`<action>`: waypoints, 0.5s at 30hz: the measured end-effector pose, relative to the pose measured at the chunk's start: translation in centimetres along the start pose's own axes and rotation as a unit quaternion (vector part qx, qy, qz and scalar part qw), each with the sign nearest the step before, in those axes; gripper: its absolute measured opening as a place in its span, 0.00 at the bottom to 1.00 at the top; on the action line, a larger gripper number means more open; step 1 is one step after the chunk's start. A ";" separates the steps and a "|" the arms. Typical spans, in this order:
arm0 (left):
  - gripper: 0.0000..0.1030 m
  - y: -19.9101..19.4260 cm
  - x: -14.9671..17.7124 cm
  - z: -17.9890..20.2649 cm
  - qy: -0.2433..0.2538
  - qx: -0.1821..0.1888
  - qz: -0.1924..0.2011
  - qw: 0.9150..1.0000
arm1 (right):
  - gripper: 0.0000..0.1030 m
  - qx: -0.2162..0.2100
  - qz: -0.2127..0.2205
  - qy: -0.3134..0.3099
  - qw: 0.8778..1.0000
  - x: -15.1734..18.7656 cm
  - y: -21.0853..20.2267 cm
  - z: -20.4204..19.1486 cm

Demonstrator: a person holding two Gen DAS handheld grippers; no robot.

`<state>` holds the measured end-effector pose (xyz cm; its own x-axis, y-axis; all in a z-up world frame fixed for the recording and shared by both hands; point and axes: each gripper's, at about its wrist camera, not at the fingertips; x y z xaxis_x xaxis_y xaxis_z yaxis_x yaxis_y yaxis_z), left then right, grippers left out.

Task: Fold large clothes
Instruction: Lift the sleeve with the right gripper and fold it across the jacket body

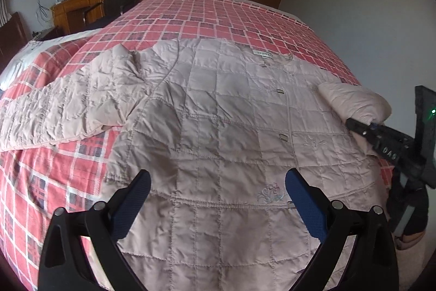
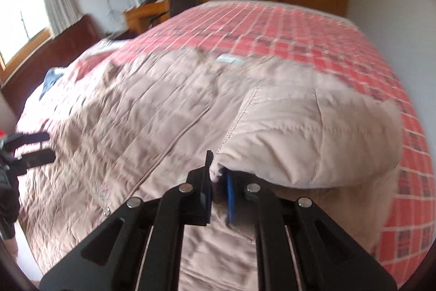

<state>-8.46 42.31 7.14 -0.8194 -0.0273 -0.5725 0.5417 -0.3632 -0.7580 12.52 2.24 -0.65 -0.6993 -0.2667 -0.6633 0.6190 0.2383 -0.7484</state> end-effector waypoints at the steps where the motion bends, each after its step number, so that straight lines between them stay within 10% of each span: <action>1: 0.96 0.3 -0.3 0.2 -0.001 0.008 -0.004 1.000 | 0.11 -0.003 -0.009 -0.005 1.000 0.1 0.5 -0.5; 9: 0.96 2.5 -2.0 2.4 -0.001 0.051 -0.037 0.998 | 0.49 -0.063 -0.043 0.002 0.997 1.3 -0.7 0.0; 15: 0.96 5.7 -3.6 6.2 0.009 0.126 -0.081 0.989 | 0.56 -0.035 -0.027 0.018 0.999 3.9 -6.5 2.7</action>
<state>-3.60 34.61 6.83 -0.8867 0.0655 -0.4576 0.3383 -0.5827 -0.7389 6.75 -2.84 1.60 -0.7440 -0.2483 -0.6203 0.5540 0.2897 -0.7805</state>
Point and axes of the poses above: each gripper's, at about its wrist camera, not at the fingertips, and y roughly the way its jaws point, z to its right, x to its underside, and after that the axes turned 9 degrees about x, right-handed
